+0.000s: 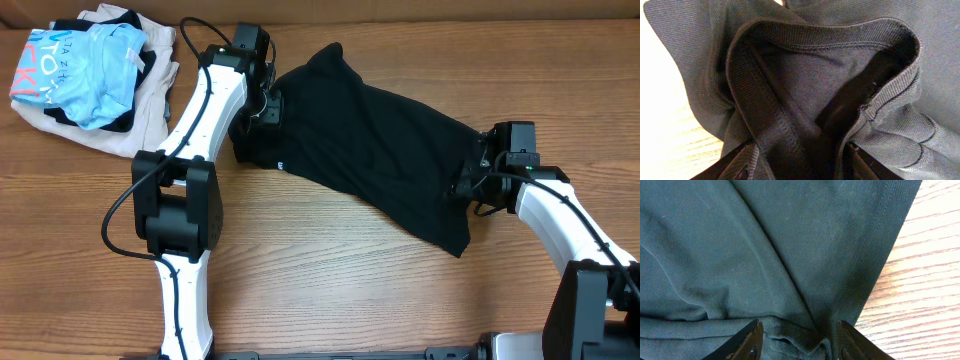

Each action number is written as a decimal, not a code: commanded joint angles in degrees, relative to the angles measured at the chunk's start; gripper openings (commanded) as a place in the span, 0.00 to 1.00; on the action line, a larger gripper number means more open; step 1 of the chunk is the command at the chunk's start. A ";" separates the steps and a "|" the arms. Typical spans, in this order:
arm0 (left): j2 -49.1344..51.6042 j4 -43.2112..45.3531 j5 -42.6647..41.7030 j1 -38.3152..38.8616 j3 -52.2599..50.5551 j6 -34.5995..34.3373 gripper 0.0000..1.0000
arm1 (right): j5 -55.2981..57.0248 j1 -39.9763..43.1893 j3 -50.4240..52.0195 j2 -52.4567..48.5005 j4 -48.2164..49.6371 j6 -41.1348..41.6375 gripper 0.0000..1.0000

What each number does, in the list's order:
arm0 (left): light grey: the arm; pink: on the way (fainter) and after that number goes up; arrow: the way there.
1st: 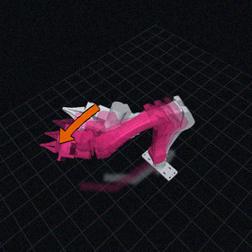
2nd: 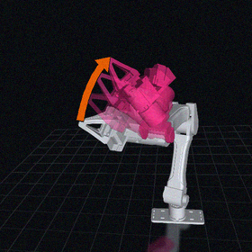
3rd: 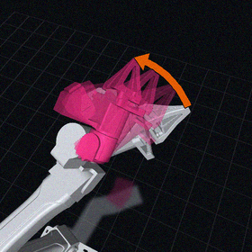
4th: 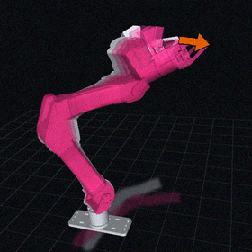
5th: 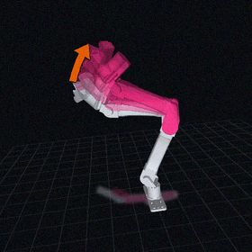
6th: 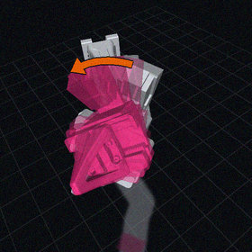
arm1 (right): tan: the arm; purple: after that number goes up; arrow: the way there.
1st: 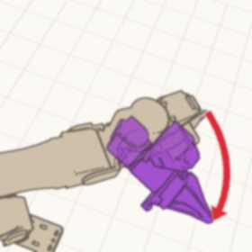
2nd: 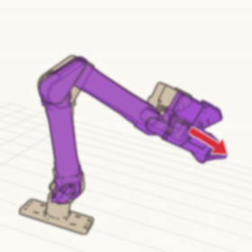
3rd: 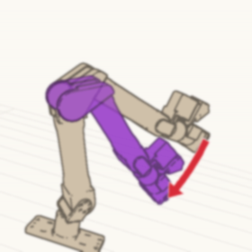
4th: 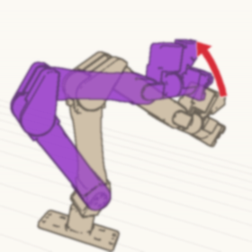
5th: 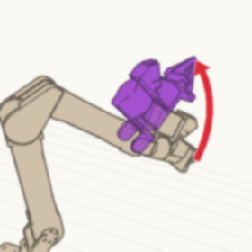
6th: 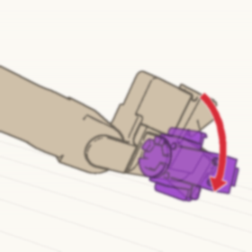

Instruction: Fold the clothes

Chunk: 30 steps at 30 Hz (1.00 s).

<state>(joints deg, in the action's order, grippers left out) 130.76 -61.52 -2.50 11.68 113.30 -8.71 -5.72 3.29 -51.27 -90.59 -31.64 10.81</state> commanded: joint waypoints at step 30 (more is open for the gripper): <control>-0.31 -0.11 0.61 0.33 0.85 -0.72 0.59 | -0.81 0.28 -2.93 -2.62 -0.74 0.28 0.04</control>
<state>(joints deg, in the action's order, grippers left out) 130.76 -61.71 -2.50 11.68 113.30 -8.88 -6.20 3.31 -51.66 -94.35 -32.56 10.68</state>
